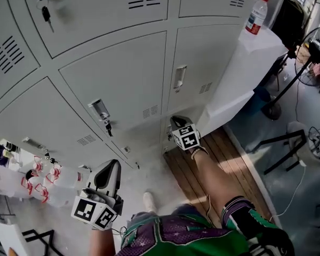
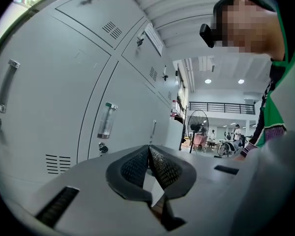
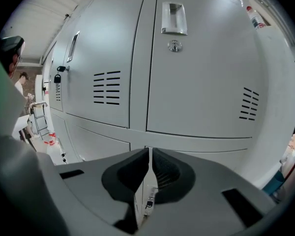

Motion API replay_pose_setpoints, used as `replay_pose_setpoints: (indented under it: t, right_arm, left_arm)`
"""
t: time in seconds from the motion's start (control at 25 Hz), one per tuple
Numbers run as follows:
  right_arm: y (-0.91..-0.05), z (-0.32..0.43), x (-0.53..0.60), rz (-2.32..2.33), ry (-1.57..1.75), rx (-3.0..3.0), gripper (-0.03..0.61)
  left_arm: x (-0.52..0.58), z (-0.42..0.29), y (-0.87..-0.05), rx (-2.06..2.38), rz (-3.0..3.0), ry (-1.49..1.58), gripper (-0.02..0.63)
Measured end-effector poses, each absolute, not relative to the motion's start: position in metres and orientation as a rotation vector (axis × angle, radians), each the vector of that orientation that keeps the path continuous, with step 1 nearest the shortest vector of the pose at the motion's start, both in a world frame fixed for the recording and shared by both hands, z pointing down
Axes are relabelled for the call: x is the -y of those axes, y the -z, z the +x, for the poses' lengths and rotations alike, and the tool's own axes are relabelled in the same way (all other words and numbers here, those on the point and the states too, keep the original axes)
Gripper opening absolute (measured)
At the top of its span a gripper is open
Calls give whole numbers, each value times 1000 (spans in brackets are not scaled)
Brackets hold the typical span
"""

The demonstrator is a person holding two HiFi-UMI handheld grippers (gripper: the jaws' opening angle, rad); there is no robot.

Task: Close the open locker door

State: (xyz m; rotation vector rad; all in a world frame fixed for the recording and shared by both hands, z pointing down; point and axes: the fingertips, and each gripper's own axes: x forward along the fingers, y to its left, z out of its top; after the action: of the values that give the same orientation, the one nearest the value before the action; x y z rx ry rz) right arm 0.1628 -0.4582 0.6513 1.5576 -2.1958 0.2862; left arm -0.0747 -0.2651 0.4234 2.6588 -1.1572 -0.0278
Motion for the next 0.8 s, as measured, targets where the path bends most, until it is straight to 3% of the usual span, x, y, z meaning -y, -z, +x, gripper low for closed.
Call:
replay_pose_setpoints:
  t: [0.8]
  right_arm:
    - [-524,228,302,1800,-225,2458,12]
  left_arm:
    - [183,-55,-389,1450,2646,78,21]
